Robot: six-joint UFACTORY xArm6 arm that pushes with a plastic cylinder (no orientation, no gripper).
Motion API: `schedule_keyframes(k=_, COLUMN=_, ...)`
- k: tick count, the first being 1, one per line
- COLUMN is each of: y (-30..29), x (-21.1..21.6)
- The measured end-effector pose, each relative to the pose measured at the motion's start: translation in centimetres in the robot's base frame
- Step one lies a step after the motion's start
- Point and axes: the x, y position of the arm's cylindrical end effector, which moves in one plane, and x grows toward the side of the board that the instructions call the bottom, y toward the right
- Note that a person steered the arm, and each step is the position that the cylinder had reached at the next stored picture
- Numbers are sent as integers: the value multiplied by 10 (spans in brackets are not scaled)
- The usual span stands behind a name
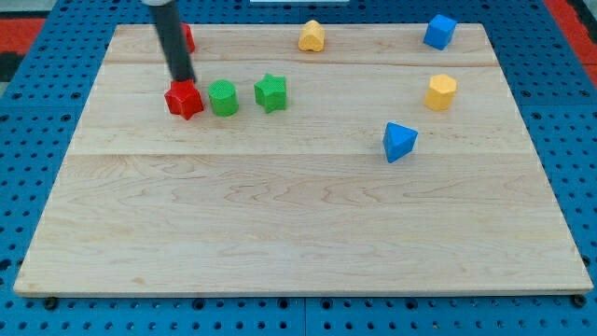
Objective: Move the green circle towards the center
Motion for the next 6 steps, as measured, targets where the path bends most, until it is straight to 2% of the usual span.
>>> schedule_keyframes(k=1, y=52, x=0)
schedule_keyframes(k=3, y=60, x=56)
schedule_keyframes(k=4, y=65, x=-1)
schedule_keyframes(k=5, y=20, x=-49)
schedule_keyframes(k=6, y=-13, x=-42)
